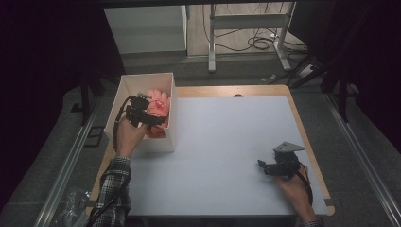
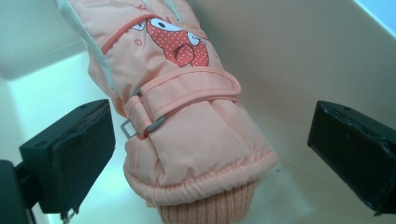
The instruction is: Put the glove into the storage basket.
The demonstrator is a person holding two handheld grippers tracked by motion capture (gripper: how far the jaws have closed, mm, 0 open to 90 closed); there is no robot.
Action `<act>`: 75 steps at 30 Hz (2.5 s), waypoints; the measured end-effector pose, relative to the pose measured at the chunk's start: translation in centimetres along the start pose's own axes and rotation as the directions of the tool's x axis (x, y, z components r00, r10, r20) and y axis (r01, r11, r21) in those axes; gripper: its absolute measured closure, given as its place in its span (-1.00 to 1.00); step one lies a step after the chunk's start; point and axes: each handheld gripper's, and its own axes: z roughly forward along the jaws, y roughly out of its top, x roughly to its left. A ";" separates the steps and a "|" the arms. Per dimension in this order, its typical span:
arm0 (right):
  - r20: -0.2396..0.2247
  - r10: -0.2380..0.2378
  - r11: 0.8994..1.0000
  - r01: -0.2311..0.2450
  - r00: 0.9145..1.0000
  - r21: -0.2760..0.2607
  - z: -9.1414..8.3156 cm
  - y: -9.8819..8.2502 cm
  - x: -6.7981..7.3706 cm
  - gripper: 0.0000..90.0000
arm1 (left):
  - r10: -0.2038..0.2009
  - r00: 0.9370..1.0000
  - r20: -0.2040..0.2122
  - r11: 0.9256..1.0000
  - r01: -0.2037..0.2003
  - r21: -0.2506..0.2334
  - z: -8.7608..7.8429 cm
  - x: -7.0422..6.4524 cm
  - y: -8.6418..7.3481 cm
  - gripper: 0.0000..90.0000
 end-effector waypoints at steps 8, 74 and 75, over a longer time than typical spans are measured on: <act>0.002 0.000 1.000 0.000 1.000 -0.001 0.0 0.0 0.0 -0.61 | 0.016 1.000 0.000 0.999 -0.016 -0.039 -0.6 -0.2 -0.6 -0.98; 0.012 -0.013 1.000 0.014 1.000 -0.004 -0.1 0.0 0.2 -0.61 | 0.144 0.969 0.199 0.974 -0.103 -0.203 -7.0 -7.4 -8.4 -0.96; 0.012 -0.014 1.000 0.014 1.000 -0.004 -0.1 0.0 0.2 -0.61 | 0.152 0.965 0.213 0.973 -0.108 -0.204 -6.9 -8.0 -8.7 -0.96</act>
